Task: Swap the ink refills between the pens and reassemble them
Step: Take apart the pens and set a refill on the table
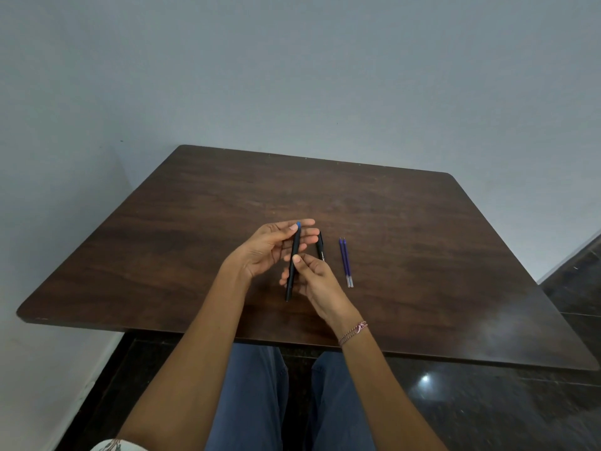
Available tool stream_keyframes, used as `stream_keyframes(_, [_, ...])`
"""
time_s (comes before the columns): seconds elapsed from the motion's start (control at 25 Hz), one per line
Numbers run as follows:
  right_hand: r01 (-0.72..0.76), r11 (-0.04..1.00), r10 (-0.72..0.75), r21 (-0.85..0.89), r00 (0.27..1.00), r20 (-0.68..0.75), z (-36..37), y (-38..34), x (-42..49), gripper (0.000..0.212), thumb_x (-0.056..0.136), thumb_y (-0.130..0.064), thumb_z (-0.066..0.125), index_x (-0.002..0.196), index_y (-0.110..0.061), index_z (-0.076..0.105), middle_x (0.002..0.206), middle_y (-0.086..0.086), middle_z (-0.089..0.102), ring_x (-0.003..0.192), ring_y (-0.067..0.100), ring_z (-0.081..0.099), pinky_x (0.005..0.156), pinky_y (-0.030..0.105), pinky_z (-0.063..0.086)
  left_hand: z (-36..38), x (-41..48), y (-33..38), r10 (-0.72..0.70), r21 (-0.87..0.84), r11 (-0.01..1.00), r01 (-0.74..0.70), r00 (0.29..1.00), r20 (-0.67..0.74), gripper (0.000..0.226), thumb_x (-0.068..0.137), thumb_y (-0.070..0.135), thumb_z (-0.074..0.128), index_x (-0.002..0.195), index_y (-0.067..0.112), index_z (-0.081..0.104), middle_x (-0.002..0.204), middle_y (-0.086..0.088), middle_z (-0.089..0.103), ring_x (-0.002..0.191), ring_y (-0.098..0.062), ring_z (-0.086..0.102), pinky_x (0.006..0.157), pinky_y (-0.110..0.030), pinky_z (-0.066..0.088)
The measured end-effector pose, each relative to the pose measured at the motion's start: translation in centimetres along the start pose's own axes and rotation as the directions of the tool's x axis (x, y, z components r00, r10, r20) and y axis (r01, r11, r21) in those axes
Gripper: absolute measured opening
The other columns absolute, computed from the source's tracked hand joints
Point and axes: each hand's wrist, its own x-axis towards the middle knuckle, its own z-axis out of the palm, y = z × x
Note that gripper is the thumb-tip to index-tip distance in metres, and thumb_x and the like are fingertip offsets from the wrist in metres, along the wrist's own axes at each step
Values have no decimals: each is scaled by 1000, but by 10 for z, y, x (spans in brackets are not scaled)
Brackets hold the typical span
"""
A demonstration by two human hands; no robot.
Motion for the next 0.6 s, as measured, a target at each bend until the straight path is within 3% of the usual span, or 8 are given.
stream_keyframes(0.12, [-11,1000,11,19,1000,20,2,3,0,21,100,-17,39,98,-12,59,70,0,67,68,13,68,66,23,55,1,-1,3,-5,26,1000,6,999,-51,24,95,4,44,106,8,65,93,-8,75,87,-13,71,67,-18,56])
stream_keyframes(0.32, [4,999,-3,-43,1000,26,-1,1,2,21,100,-16,40,98,-10,60,70,2,70,68,14,69,65,22,54,-1,-2,3,10,24,1000,-6,989,-145,17,89,2,53,101,5,66,85,-9,75,82,-16,72,67,-21,58])
stream_keyframes(0.48, [37,988,-42,-150,999,-32,-2,1,2,12,97,-15,49,99,-9,60,73,5,69,68,15,70,65,22,53,2,-1,6,46,97,995,-23,969,-241,15,81,-1,64,94,5,67,81,-7,75,78,-16,72,65,-21,57])
stream_keyframes(0.6, [39,982,-58,-184,993,-99,1,3,3,17,94,-17,55,105,-5,61,75,6,70,70,16,70,67,23,54,2,0,9,52,121,992,-19,960,-276,15,76,0,69,89,7,67,75,-2,74,74,-13,72,61,-19,56])
